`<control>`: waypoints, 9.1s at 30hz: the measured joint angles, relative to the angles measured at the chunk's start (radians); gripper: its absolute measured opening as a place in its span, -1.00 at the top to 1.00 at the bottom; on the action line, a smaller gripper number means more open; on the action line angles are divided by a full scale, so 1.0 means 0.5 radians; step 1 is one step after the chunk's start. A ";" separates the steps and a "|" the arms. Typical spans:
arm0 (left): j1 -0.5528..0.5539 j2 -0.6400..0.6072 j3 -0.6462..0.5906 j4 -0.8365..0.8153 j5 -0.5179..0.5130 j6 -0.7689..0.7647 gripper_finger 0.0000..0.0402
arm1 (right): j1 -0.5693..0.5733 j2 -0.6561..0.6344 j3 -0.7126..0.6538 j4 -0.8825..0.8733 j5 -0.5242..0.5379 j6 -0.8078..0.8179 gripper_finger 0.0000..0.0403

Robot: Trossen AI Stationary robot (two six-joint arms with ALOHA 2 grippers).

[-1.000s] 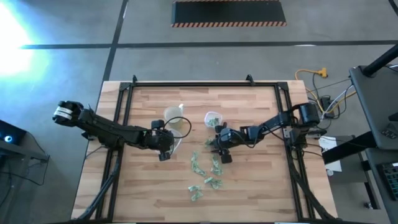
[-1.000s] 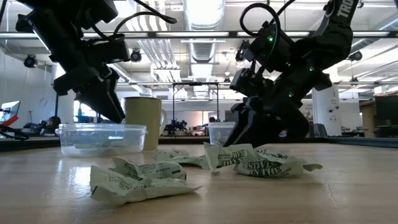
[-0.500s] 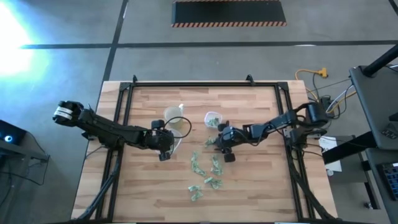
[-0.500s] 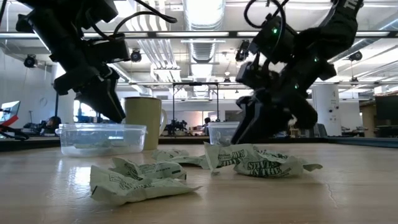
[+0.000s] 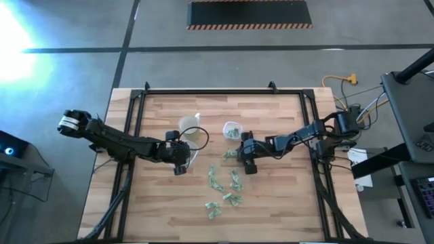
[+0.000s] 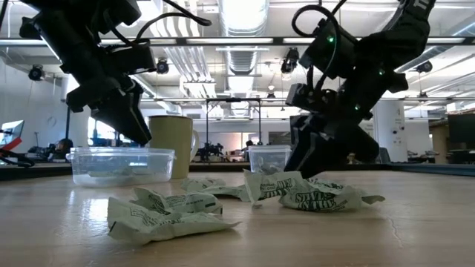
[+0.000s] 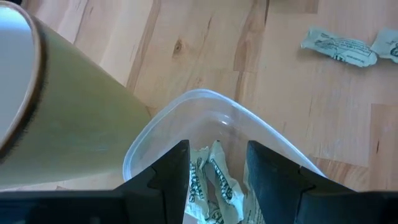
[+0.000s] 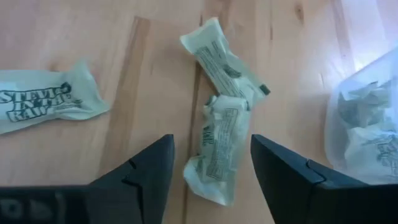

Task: Pick and place items into bin
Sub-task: Put the stevia packet into the top transparent bin, then put the stevia packet into the bottom transparent bin

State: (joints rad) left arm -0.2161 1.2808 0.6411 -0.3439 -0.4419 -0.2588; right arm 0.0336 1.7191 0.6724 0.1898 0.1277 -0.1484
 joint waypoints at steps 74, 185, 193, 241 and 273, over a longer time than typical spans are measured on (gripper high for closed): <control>0.000 -0.001 -0.013 0.194 -0.018 0.176 0.28 | -0.331 -0.174 0.047 0.217 0.455 -0.389 0.81; 0.192 1.130 0.695 0.566 0.422 0.745 0.28 | 0.055 -0.761 0.041 -0.373 0.463 -0.195 0.61; 0.183 1.052 0.702 0.564 0.298 0.742 0.28 | 0.054 -0.761 0.041 -0.383 0.463 -0.193 0.64; 0.157 1.047 0.685 0.336 0.716 0.497 0.83 | 0.054 -0.761 0.019 -0.387 0.463 -0.172 0.66; -0.020 0.756 0.832 -0.092 0.385 0.533 0.97 | 0.054 -0.761 -0.056 -0.384 0.464 -0.122 0.61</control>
State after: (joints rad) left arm -0.2260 1.6589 1.0573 -0.3897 -0.2496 0.0075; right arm 0.0608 1.3388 0.6442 -0.0023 0.3595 -0.2094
